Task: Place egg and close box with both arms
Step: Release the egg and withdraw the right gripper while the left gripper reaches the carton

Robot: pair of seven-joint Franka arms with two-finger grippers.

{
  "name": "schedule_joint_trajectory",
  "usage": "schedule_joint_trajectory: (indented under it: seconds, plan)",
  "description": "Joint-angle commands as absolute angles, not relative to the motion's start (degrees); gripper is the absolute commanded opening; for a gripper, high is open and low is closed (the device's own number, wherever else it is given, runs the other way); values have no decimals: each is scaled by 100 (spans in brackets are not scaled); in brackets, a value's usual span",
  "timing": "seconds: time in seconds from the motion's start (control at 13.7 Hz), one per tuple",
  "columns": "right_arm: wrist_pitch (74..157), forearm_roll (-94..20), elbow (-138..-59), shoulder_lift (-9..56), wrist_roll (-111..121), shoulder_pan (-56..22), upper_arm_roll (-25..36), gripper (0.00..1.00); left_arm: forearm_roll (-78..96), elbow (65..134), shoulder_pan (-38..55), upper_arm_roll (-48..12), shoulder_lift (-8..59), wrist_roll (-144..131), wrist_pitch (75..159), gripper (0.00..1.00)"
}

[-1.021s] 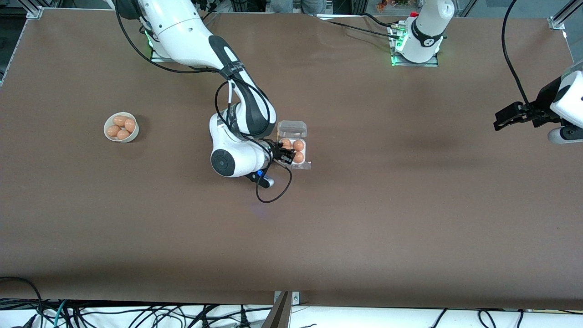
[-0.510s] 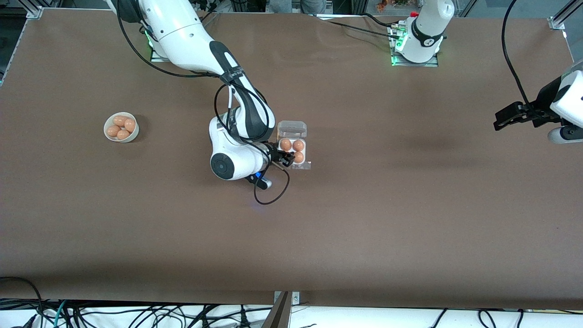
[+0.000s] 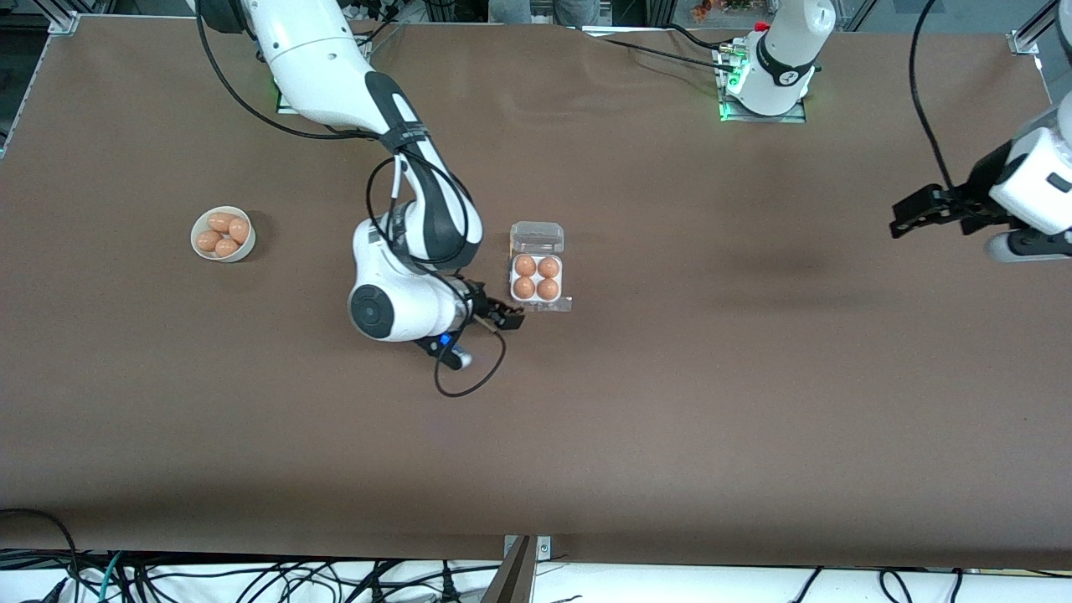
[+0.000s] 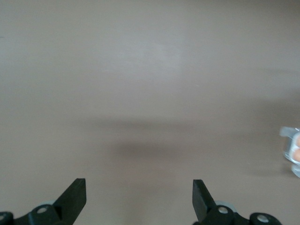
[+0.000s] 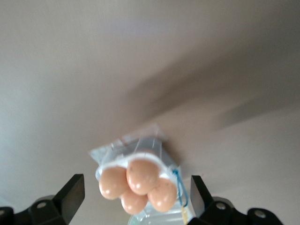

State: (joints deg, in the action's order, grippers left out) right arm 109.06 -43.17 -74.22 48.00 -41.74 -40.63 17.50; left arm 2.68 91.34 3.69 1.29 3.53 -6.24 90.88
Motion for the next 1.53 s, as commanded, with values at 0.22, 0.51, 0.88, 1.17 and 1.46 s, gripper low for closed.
schedule_joint_trajectory:
  seconds: [0.22,0.51,0.88,1.17,1.46]
  plan:
    - [10135,-3876,-7462,4439,-3517,-4078,2889,100,958,9000,1123,70,606,-1203,8974,72]
    - [9861,-3588,-7488,4229,-2463,-3843,3340,100,1379,8982,1765,70,905,-2107,8974,29]
    - [10124,-453,-8242,2596,-1749,-2041,1172,100,1591,8965,2714,70,1414,-3021,9000,11]
    - [10186,-97,-8892,1559,-1555,-1067,424,100,2142,8377,3076,70,2160,-3655,9000,10]
    - [10108,-79,-9307,661,-873,-581,360,100,2610,8341,3365,70,2688,-4059,9000,7]
